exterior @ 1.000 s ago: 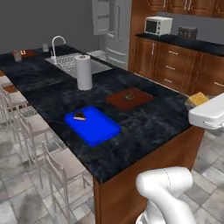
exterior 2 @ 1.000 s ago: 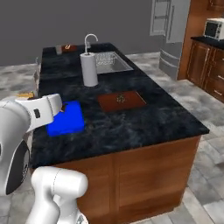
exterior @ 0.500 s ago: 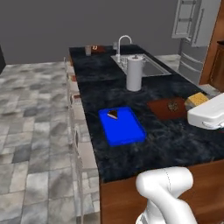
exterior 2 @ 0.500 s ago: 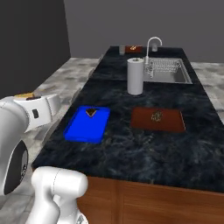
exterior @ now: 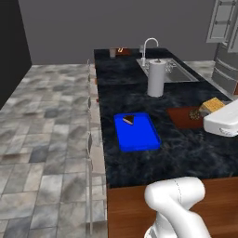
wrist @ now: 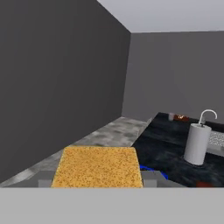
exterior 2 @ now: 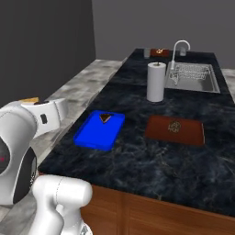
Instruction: Take the cakes from the fridge and place them on the empty tray on the dining counter.
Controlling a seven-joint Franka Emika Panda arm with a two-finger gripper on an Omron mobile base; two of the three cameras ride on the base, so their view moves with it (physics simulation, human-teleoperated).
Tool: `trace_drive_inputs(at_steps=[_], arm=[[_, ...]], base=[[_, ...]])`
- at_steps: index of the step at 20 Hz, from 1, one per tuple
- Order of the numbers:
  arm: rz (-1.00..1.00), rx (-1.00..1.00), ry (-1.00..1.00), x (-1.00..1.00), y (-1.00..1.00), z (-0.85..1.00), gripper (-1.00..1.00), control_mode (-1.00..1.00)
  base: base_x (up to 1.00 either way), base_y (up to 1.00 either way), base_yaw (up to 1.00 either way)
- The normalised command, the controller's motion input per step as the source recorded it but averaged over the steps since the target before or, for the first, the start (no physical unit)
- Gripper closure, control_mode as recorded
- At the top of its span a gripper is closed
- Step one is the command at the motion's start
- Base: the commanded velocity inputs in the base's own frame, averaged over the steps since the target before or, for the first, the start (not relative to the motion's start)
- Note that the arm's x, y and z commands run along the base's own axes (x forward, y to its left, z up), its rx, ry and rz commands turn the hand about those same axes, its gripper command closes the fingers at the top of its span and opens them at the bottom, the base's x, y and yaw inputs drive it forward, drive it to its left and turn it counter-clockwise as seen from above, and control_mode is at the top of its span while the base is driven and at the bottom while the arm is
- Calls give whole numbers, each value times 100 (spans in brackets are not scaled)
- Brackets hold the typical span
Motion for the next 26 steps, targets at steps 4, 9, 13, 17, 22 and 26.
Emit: trace_drive_inputs(at_steps=[4,9,13,17,22,26], arm=[[0,0,0,0,0,0,100,100],[0,0,0,0,0,0,100,100],[0,0,0,0,0,0,100,100],[-1,0,22,49,1,0,100,-100],[0,0,21,62,0,-5,100,-100],[0,-2,6,23,0,-24,100,-100]], base=[[52,0,0],[50,7,-2],[54,6,-4],[15,3,-1],[0,0,0],[0,0,0]])
